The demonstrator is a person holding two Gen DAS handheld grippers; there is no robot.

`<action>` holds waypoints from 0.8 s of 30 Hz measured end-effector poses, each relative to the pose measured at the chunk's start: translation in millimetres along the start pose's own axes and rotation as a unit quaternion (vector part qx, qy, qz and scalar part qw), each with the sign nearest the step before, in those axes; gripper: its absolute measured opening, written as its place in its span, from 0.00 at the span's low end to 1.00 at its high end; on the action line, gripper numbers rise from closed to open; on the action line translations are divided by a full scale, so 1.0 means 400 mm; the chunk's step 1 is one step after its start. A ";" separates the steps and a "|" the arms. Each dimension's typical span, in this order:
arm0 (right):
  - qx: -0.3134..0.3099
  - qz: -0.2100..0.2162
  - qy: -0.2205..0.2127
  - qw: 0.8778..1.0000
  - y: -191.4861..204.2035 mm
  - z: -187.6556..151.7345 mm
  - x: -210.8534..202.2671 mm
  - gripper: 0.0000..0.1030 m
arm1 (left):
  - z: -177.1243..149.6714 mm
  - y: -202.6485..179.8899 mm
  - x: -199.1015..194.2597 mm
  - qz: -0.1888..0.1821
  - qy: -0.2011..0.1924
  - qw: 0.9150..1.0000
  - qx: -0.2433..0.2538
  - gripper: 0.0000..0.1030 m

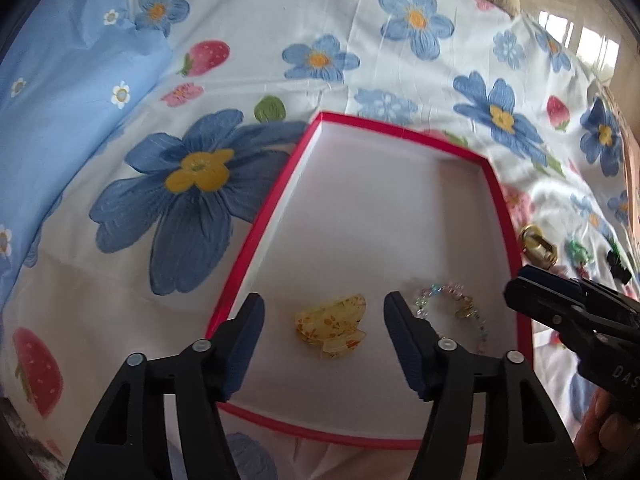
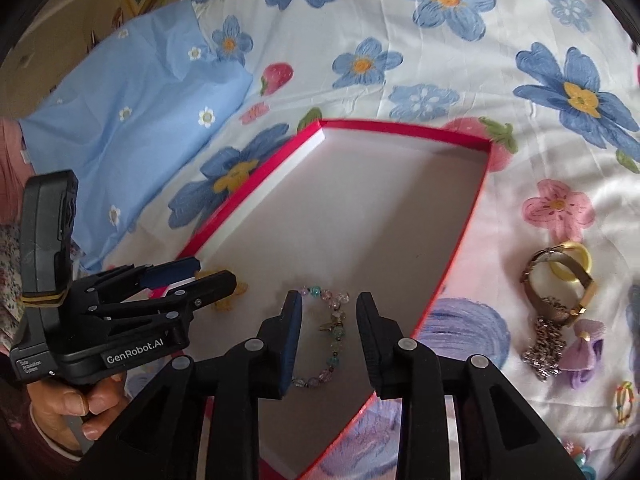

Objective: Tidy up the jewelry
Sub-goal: 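Open the left gripper to drop the clip while the right gripper releases the bracelet, then grasp the gold watch with the left gripper while the right gripper grasps the green hair tie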

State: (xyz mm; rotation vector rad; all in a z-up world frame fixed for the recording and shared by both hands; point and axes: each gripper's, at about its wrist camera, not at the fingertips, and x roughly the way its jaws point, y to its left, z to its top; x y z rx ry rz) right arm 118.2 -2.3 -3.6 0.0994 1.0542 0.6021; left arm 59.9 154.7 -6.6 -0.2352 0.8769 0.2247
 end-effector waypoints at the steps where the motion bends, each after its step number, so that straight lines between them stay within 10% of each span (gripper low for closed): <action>1: 0.005 0.001 -0.008 1.000 -0.004 0.001 -0.016 0.43 | -0.002 0.000 -0.011 -0.001 -0.004 1.000 -0.002 0.62; 24: 0.106 -0.096 -0.072 0.987 -0.246 -0.145 -0.310 0.51 | -0.051 -0.147 -0.102 -0.062 -0.001 0.997 0.050 0.63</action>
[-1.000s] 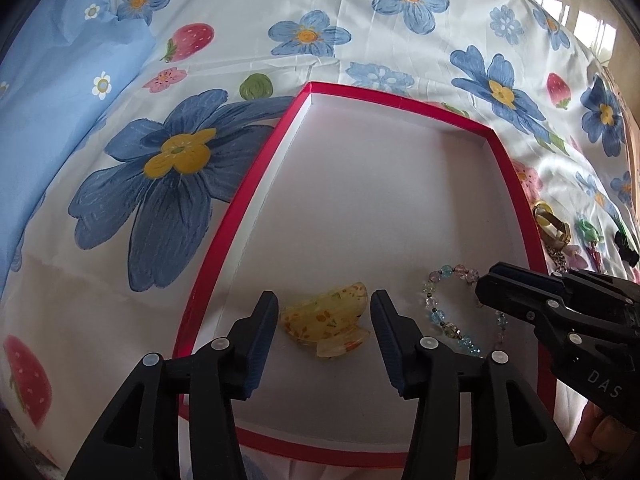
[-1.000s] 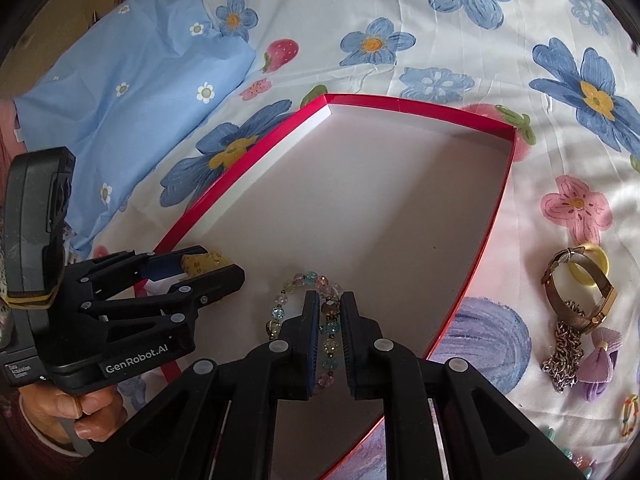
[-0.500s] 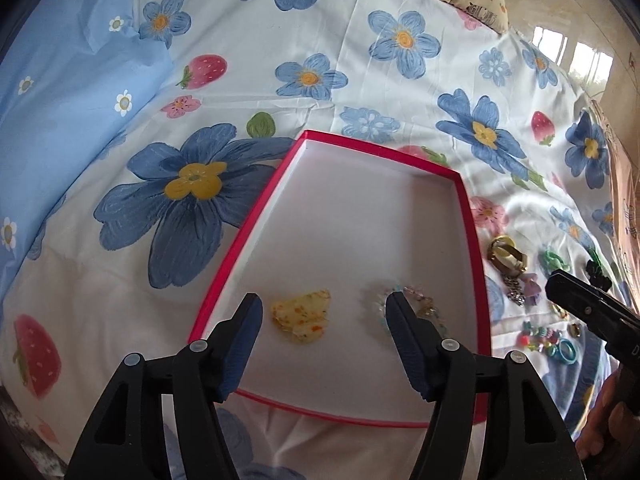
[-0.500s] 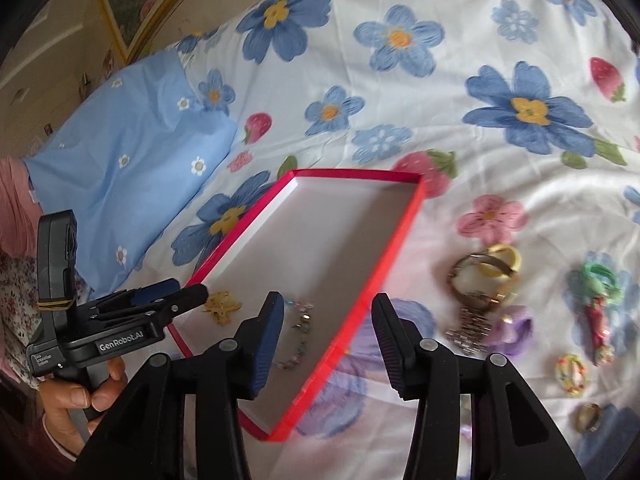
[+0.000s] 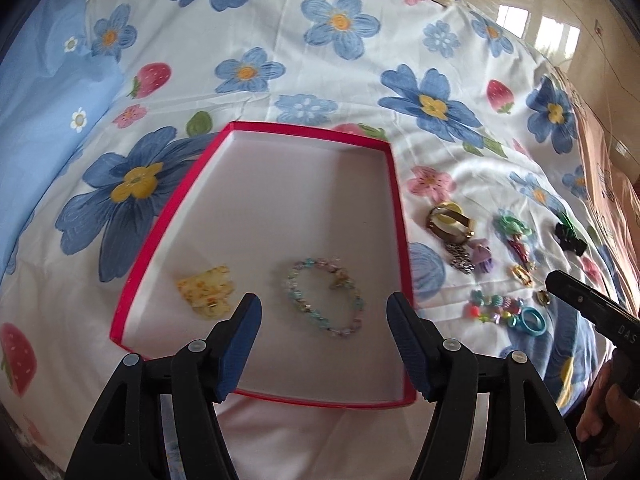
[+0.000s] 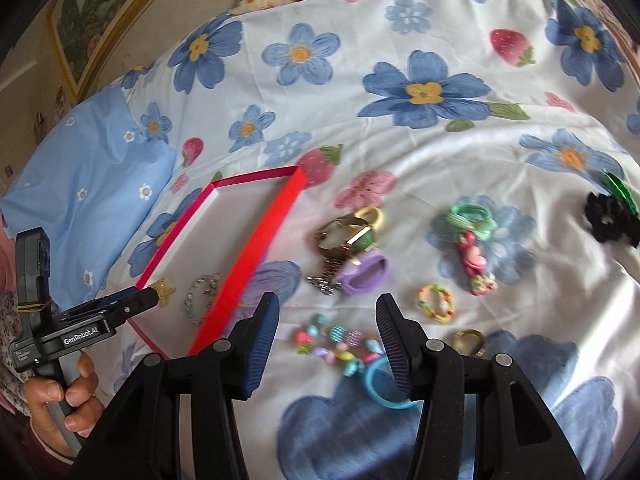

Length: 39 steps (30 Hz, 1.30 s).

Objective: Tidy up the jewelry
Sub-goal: 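Grasp the gold watch with the left gripper while the right gripper grasps the green hair tie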

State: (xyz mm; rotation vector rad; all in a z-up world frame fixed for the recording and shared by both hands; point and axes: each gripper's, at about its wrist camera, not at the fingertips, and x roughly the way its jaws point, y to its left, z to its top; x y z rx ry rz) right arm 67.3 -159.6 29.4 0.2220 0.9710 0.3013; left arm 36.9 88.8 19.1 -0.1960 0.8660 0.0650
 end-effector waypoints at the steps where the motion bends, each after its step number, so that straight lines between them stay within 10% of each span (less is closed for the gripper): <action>1: 0.004 -0.003 -0.002 1.000 -0.011 -0.003 -0.005 0.51 | 0.002 -0.010 0.002 -0.002 0.001 1.000 0.005 0.63; 39: 0.050 -0.059 0.003 0.997 -0.225 0.108 0.032 0.50 | 0.168 -0.299 0.240 -0.067 0.038 0.988 0.133 0.62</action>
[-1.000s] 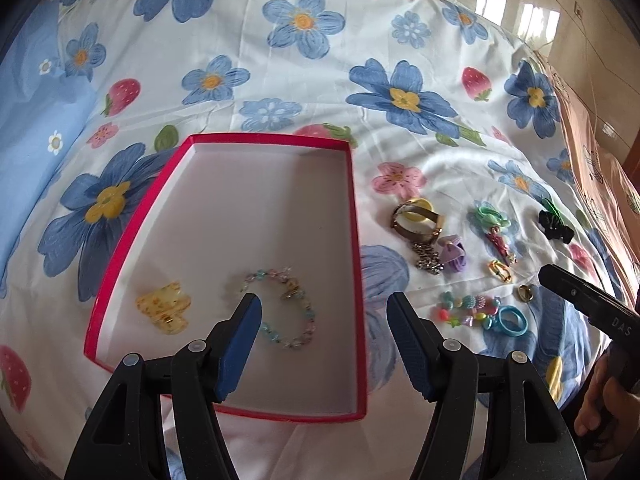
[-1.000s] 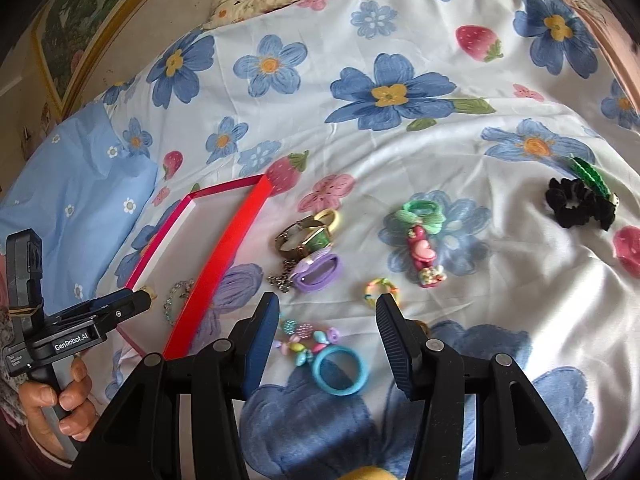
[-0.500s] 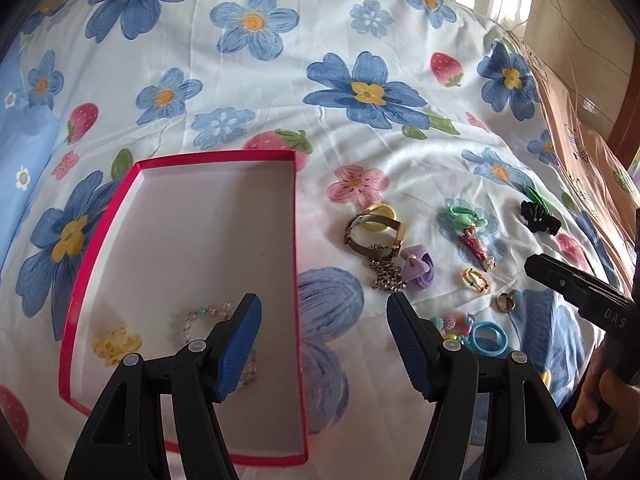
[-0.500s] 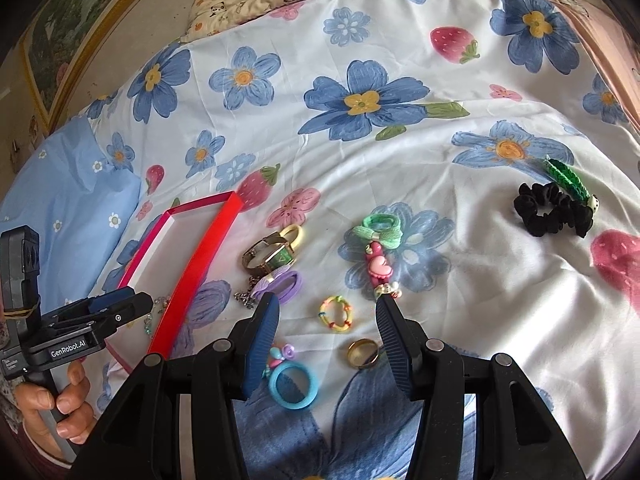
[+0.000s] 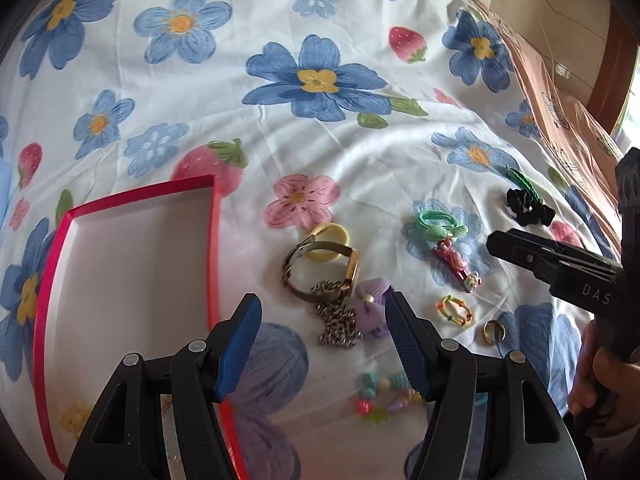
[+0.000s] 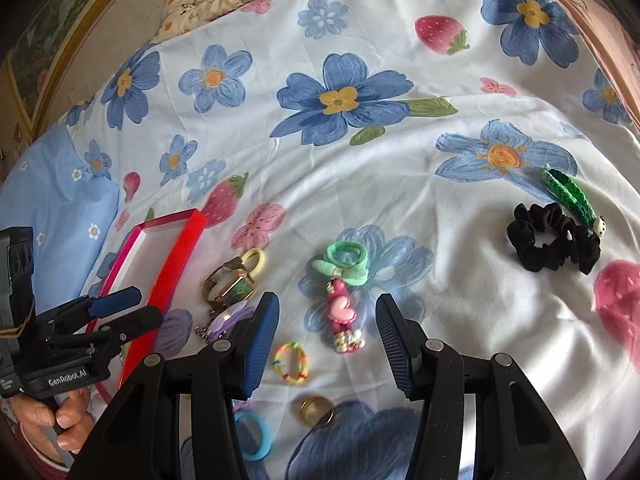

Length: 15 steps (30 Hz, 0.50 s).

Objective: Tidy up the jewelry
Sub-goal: 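Grasp the gold watch with the left gripper while the right gripper grasps the green hair tie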

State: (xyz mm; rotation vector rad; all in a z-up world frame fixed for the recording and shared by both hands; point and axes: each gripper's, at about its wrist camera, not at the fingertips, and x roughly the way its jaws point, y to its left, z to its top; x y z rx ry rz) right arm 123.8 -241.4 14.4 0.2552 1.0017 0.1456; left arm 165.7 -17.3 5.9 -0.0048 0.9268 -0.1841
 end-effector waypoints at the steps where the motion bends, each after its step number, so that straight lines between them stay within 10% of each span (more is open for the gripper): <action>1: -0.001 -0.002 0.001 1.000 -0.001 0.006 0.007 0.50 | 0.009 -0.004 0.015 -0.002 0.002 1.000 0.004 0.62; 15: 0.014 -0.012 0.042 0.999 -0.045 0.066 0.126 0.35 | 0.076 -0.044 0.187 0.003 0.042 0.999 0.031 0.47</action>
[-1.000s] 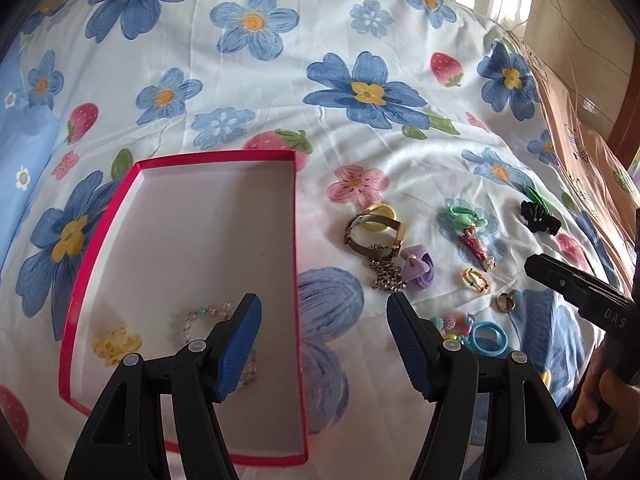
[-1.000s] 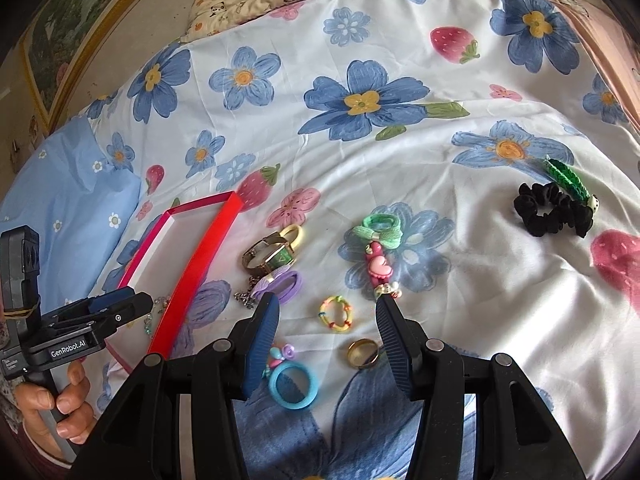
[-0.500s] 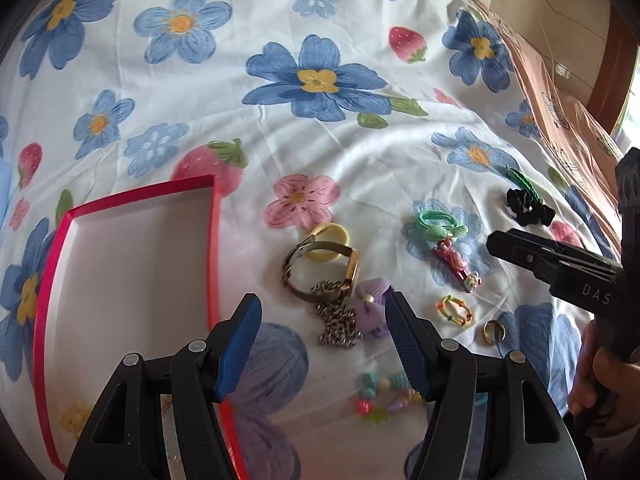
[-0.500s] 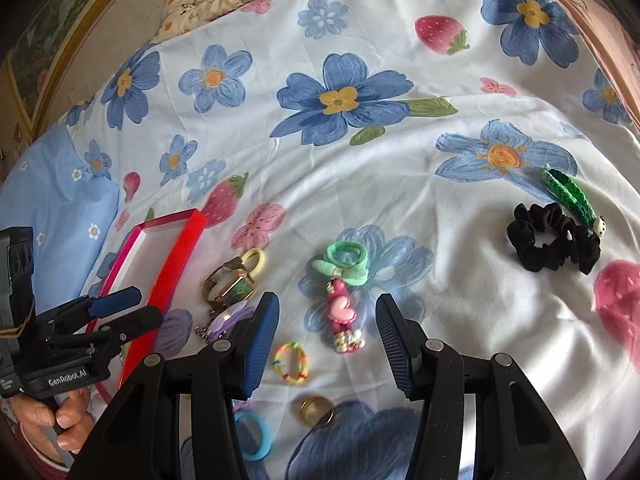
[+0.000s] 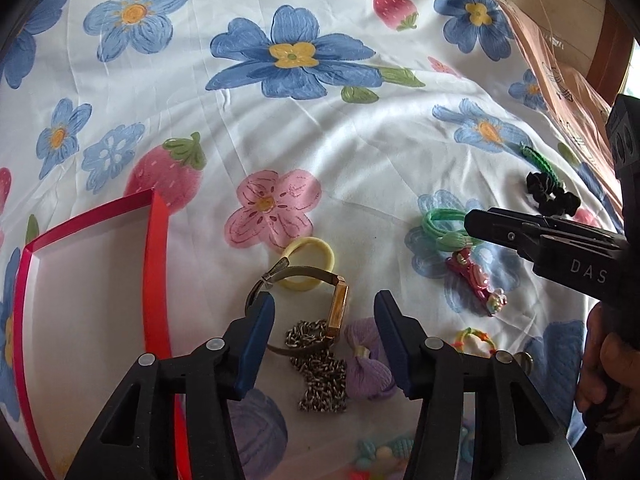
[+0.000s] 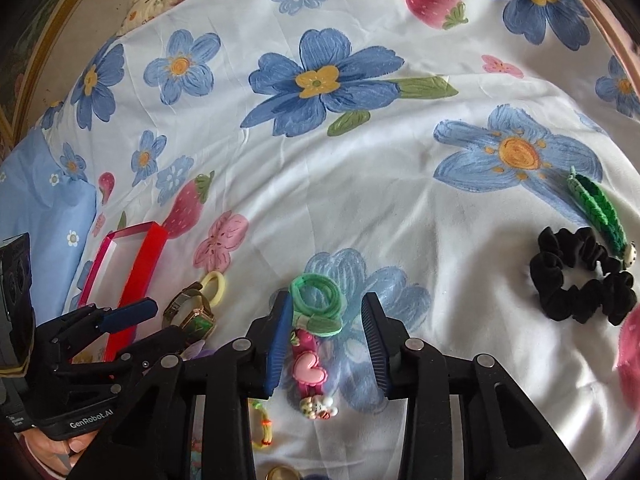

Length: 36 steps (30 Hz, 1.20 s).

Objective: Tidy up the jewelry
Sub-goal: 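Grasp the gold watch with the left gripper while the right gripper grasps the green hair tie, then carry the watch with the left gripper while the right gripper carries the hair tie into the box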

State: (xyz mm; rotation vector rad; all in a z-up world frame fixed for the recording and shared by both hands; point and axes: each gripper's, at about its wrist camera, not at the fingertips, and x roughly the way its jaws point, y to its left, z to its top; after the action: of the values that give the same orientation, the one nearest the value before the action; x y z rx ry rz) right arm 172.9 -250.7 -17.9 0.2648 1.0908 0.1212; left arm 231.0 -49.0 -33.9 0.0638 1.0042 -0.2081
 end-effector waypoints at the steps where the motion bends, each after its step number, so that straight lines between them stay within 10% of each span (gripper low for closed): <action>1: 0.000 -0.001 0.003 1.000 -0.001 0.000 0.007 0.34 | 0.002 -0.002 0.009 -0.002 0.003 1.000 0.001 0.44; 10: -0.006 0.000 0.015 1.000 0.000 -0.003 0.042 0.08 | 0.007 -0.009 0.045 -0.016 0.015 1.000 0.005 0.08; 36: -0.052 0.065 -0.029 0.996 0.193 -0.027 -0.075 0.04 | -0.122 0.160 -0.259 -0.029 -0.069 0.995 -0.071 0.07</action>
State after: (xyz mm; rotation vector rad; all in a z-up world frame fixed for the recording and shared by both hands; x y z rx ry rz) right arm 152.0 -181.4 24.0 0.2439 1.0068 0.2841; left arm 149.5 35.8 24.6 -0.1077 0.8820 -0.1905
